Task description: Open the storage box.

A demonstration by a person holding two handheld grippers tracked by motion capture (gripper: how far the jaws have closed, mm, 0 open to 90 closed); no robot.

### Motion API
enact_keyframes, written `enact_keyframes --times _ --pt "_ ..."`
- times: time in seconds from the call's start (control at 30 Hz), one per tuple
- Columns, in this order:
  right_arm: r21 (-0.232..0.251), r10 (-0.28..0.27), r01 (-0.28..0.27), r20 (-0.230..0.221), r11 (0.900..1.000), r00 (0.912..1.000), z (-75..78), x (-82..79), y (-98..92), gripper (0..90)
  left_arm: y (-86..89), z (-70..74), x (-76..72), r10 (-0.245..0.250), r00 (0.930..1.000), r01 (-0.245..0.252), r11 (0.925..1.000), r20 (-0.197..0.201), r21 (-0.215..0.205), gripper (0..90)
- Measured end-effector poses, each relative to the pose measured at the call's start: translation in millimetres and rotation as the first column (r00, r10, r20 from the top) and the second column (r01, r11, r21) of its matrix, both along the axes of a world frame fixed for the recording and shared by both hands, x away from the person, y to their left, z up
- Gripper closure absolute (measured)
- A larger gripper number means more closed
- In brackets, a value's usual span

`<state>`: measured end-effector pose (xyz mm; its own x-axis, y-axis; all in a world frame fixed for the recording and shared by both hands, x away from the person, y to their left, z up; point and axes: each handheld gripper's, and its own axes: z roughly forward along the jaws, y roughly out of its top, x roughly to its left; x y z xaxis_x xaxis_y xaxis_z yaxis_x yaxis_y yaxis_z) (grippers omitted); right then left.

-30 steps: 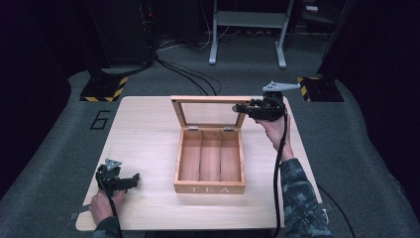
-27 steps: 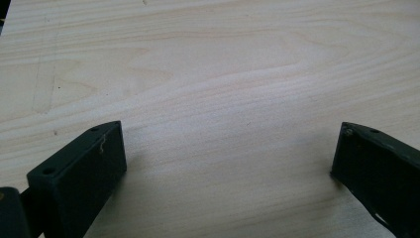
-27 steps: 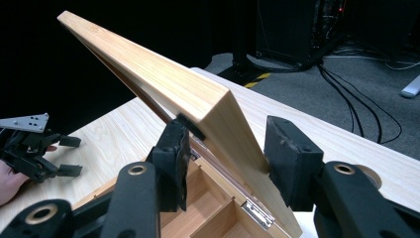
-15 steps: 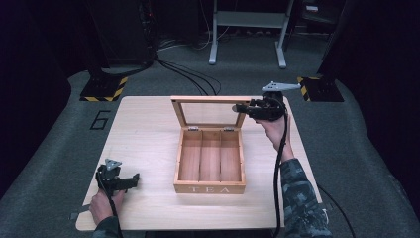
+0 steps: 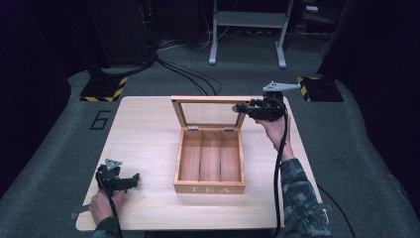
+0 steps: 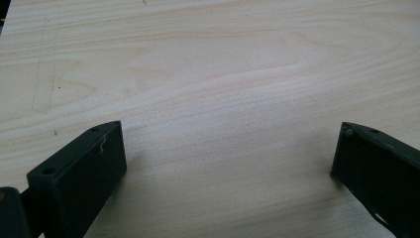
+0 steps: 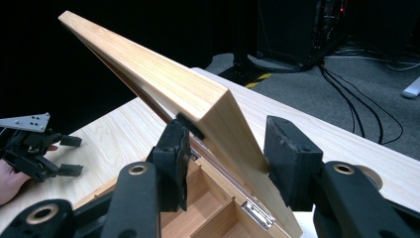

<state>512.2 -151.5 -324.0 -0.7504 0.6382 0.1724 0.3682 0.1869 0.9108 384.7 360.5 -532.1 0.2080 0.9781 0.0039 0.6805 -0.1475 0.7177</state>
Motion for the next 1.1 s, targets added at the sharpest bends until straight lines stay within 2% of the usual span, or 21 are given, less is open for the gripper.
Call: enact_keyframes --times 1.1 --pt "0.000 -0.004 0.004 -0.001 1.000 1.0000 0.1 -0.2 -0.6 53.7 0.0 0.0 0.0 0.000 1.0000 0.000 1.0000 0.000 0.000 0.1"
